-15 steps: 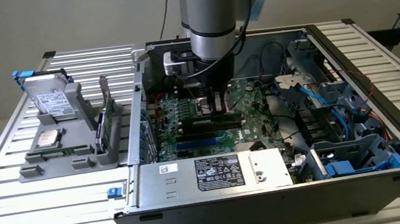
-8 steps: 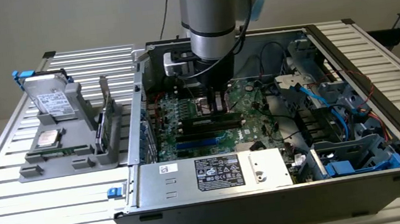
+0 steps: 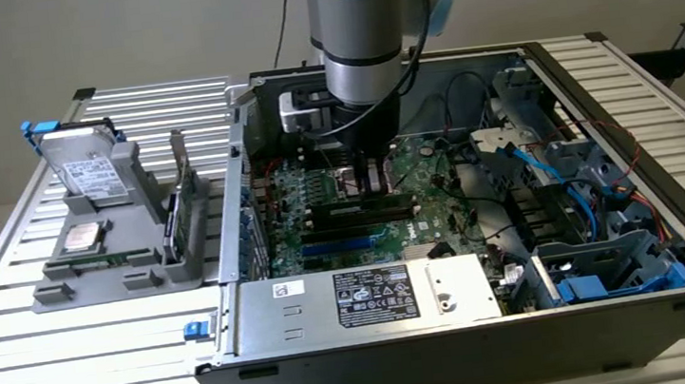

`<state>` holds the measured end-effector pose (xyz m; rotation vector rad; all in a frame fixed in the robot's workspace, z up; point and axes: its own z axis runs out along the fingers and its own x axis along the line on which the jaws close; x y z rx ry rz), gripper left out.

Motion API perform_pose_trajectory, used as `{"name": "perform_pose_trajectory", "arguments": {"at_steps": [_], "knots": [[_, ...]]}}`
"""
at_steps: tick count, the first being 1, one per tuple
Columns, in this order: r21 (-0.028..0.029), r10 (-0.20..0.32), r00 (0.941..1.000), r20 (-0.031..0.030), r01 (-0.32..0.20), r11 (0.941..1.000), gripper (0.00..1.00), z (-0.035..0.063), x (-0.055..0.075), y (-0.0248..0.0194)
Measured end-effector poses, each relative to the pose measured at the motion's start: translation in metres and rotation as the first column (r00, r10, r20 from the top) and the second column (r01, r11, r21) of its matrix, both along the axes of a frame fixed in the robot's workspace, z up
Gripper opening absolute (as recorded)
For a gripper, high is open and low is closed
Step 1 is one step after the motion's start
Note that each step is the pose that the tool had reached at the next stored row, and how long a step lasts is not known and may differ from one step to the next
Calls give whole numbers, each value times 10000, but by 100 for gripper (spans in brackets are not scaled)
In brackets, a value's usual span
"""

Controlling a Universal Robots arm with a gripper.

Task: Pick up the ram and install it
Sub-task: 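Insert the ram into the slot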

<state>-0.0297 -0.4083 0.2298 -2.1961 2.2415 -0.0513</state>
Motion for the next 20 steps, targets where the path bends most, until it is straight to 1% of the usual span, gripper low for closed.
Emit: {"name": "perform_pose_trajectory", "arguments": {"at_steps": [6, 10, 20], "knots": [[3, -1, 10000, 1, 1, 10000, 13, -7, -3, -2], [2, -1, 10000, 1, 1, 10000, 13, -9, -5, -16], [0, -1, 10000, 0, 1, 10000, 13, -18, -6, -18]]}}
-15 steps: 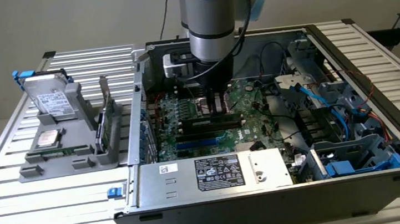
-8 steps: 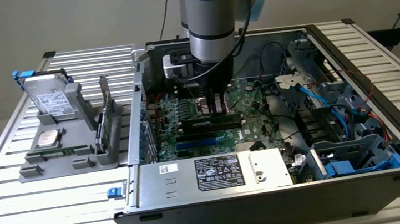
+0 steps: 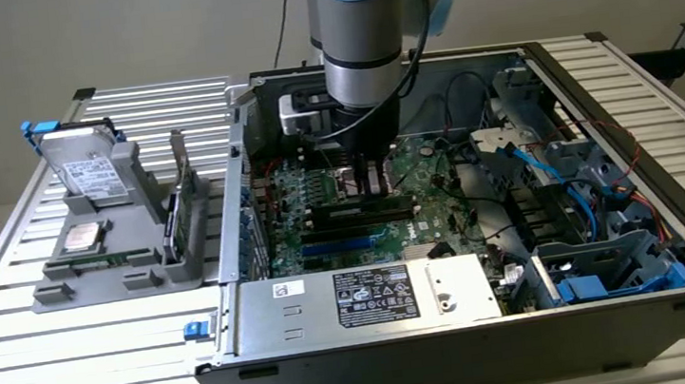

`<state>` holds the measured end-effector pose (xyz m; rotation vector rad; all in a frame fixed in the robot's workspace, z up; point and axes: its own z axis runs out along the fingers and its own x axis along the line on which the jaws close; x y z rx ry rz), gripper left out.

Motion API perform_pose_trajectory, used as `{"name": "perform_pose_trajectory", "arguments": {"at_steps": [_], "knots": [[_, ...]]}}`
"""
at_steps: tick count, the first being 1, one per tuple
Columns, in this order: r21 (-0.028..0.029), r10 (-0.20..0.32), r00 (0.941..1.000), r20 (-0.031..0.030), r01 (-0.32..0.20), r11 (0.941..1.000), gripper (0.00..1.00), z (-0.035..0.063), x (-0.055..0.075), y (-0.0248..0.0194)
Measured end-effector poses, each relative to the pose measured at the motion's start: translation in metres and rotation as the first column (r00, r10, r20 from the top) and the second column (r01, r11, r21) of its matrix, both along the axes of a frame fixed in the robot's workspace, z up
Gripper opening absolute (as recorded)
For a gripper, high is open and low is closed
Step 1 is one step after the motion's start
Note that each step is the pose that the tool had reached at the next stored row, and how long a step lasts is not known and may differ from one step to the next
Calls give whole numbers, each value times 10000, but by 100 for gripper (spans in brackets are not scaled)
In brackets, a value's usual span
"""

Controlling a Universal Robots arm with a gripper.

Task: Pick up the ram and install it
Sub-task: 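Insert the ram into the slot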

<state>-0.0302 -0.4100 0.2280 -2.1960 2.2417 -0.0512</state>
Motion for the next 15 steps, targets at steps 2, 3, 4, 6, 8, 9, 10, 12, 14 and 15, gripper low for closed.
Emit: {"name": "perform_pose_trajectory", "arguments": {"at_steps": [2, 3, 4, 6, 8, 9, 10, 12, 14, 15], "knots": [[3, 0, 10000, 0, 0, 10000, 13, -1, 0, 0], [3, 0, 10000, 0, 0, 10000, 13, -1, 0, 0], [4, 0, 10000, 0, 0, 10000, 13, -1, 0, 0], [7, 0, 10000, 2, 0, 10000, 13, -6, 0, 0], [3, 0, 10000, 1, 0, 10000, 13, -11, 0, 0], [1, -2, 10000, -1, 2, 10000, 13, -13, 0, 0], [1, -4, 10000, -1, 4, 10000, 13, -15, 0, 0], [5, -6, 10000, -1, 6, 10000, 13, -20, 0, 0], [14, -7, 10000, -1, 7, 10000, 13, -25, 0, 1], [20, -7, 10000, -1, 7, 10000, 13, -28, 0, 1]]}}
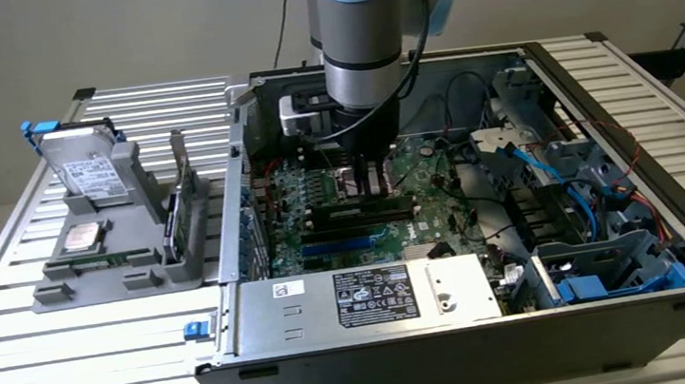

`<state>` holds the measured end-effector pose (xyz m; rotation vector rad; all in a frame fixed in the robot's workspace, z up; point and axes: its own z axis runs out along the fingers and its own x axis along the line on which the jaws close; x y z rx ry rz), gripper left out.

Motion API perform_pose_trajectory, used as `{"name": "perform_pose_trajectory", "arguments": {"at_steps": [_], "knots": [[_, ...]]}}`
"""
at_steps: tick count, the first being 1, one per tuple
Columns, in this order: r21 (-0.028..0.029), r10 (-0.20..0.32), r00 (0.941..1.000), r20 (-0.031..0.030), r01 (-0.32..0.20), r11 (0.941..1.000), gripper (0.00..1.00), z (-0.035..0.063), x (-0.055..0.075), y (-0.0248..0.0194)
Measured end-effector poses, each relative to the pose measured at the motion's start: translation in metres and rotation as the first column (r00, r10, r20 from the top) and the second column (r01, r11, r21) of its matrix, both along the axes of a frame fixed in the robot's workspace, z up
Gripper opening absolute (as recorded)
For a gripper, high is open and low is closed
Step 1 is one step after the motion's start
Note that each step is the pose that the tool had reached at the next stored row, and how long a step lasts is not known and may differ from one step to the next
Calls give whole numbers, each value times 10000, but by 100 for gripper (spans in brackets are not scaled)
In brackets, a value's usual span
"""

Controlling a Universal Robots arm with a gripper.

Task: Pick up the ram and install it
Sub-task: 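Insert the ram into the slot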

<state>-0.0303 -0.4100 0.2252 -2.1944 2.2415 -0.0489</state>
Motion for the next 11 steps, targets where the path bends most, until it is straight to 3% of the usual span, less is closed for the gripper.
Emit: {"name": "perform_pose_trajectory", "arguments": {"at_steps": [8, 11], "knots": [[70, 0, 10000, 7, 0, 10000, 13, 19, 2, 4], [34, 1, 10000, -44, -1, 10000, 13, 115, 0, -2]]}}
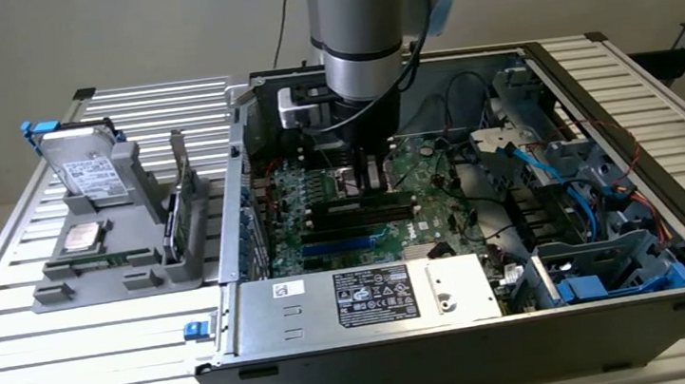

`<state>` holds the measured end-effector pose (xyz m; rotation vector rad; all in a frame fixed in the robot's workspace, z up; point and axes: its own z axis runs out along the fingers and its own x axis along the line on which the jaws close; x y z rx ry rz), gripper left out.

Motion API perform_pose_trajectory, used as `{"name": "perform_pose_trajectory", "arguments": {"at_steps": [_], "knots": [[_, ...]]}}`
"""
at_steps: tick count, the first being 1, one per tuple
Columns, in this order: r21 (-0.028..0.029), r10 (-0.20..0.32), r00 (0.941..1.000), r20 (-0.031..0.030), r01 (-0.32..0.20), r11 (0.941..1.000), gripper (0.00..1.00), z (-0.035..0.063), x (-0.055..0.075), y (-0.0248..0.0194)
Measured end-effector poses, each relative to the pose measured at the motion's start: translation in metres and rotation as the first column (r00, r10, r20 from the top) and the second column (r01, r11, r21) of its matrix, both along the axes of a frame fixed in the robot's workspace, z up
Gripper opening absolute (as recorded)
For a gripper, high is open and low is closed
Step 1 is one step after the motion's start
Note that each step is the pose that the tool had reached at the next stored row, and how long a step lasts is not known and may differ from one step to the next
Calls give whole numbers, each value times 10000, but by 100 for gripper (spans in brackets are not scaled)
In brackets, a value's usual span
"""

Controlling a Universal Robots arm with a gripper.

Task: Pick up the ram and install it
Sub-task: 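Insert the ram into the slot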

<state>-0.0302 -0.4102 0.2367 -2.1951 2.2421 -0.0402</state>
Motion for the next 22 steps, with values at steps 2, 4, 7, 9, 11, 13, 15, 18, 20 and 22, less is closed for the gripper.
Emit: {"name": "perform_pose_trajectory", "arguments": {"at_steps": [2, 4, 7, 9, 11, 13, 15, 18, 20, 22], "knots": [[-22, -1, 10000, -8, 1, 10000, 13, 5, 0, 0], [-30, 0, 10000, -8, 0, 10000, 13, 1, 0, 0], [-33, 0, 10000, -9, 0, 10000, 13, -23, 0, 0], [-34, -1, 10000, -9, 1, 10000, 13, -39, 0, 0], [-34, -2, 10000, -9, 2, 10000, 13, -48, 1, 1], [-36, 0, 10000, -10, 0, 10000, 13, -52, 2, 1], [-34, 0, 10000, -9, 0, 10000, 13, -54, 4, 1], [-31, 0, 10000, -8, 0, 10000, 13, -61, 7, 1], [-34, -1, 10000, -9, 1, 10000, 13, -66, 7, 1], [-34, -1, 10000, -9, 1, 10000, 13, -71, 7, 1]]}}
